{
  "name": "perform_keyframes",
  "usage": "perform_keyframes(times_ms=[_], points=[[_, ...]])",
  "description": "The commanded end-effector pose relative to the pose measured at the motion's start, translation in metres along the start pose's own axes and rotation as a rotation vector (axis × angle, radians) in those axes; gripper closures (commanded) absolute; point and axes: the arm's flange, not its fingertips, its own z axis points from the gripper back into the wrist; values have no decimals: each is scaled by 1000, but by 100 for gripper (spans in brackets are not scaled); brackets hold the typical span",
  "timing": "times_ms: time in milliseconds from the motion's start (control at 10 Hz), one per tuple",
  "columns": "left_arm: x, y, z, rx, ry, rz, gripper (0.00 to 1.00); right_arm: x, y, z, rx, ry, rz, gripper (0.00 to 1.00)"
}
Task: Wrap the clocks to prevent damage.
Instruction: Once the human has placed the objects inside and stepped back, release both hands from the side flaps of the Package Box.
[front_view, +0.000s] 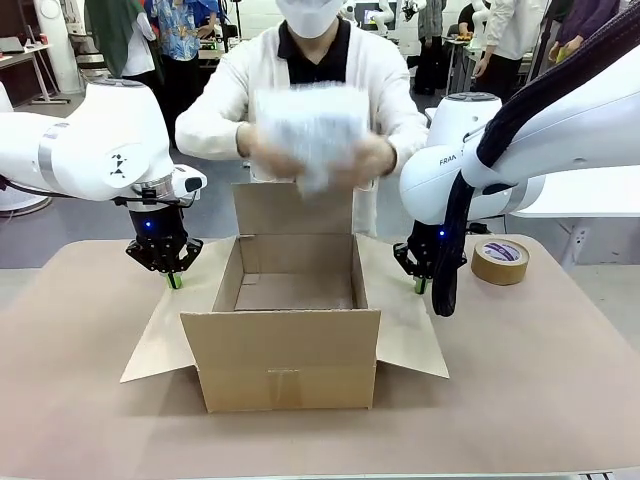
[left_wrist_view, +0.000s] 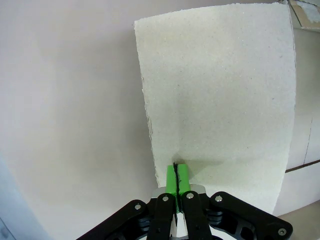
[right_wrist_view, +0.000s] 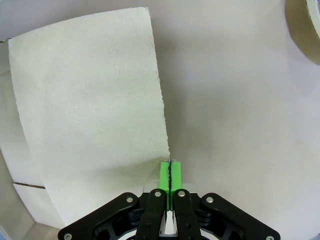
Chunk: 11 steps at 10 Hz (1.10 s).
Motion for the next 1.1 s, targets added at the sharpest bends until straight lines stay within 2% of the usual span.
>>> perform_keyframes(times_ms=[0,1000], points=[[-1,-1,1,5,0,10,100,-2,0,0,-2,0,1,99],[-1,-1,1,5,0,10,100,-2,0,0,-2,0,1,99]])
